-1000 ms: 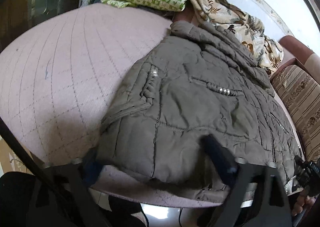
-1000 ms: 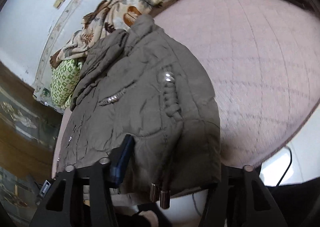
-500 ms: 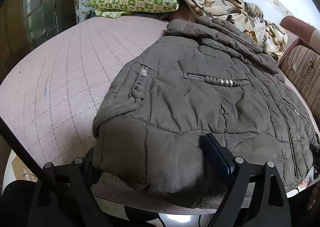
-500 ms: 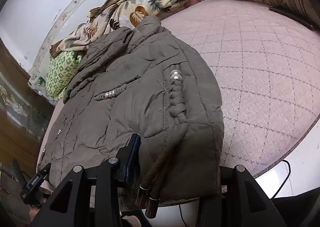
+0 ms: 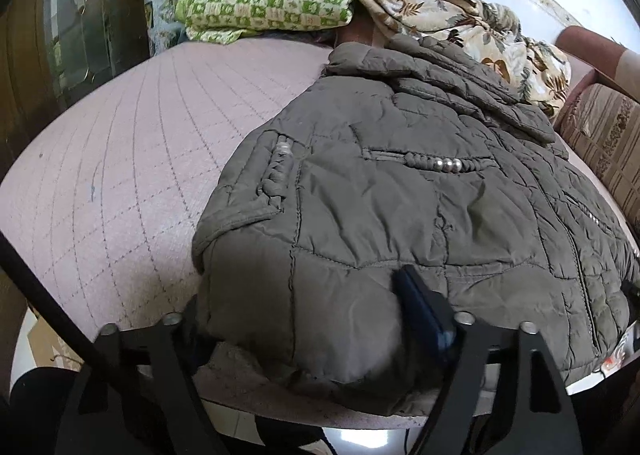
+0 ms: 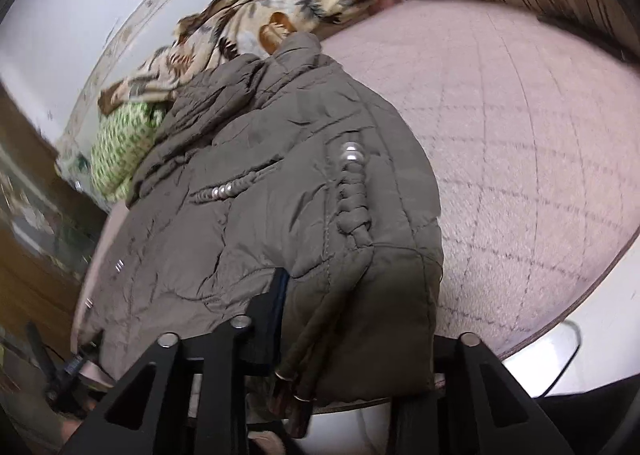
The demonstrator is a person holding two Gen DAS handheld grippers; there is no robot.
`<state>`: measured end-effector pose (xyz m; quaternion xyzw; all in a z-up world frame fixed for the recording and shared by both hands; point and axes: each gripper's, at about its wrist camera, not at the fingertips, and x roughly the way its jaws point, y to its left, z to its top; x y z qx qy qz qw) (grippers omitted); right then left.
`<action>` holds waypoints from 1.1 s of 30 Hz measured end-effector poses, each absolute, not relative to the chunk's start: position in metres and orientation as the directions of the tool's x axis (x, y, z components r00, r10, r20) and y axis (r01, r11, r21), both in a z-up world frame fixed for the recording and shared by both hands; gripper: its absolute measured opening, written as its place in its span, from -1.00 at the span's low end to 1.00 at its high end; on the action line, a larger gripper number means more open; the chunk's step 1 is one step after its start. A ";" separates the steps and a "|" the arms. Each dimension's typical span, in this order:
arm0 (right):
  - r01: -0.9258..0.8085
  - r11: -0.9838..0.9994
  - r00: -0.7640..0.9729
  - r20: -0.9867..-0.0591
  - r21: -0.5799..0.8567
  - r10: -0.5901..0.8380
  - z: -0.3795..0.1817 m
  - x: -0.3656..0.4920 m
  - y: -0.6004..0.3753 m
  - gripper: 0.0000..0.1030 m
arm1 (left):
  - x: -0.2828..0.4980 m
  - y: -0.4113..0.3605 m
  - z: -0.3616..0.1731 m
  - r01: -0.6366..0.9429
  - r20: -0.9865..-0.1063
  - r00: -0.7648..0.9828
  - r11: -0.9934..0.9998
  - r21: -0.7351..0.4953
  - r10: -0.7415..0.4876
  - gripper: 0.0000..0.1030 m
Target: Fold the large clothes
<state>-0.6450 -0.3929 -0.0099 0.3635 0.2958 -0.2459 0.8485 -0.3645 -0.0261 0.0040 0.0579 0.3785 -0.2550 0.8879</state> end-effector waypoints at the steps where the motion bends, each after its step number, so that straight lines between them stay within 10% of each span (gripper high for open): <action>1: 0.636 0.646 0.689 -0.688 0.422 -0.228 -0.006 -0.641 -0.388 -0.52 | -0.367 -0.027 0.005 0.502 -0.696 0.591 0.861 -0.079 -0.408 0.29; 17: 0.655 0.707 0.614 -0.733 0.267 -0.293 -0.007 -0.627 -0.377 -0.48 | -0.373 -0.035 0.005 0.506 -0.681 0.626 0.862 -0.014 -0.378 0.23; 24: 0.647 0.725 0.628 -0.703 0.235 -0.333 -0.001 -0.628 -0.371 -0.62 | -0.378 -0.041 0.014 0.532 -0.665 0.640 0.846 0.022 -0.385 -0.30; 33: 0.632 0.743 0.662 -0.653 0.221 -0.369 0.019 -0.629 -0.362 -0.65 | -0.379 -0.047 0.027 0.528 -0.677 0.644 0.847 0.056 -0.356 -0.36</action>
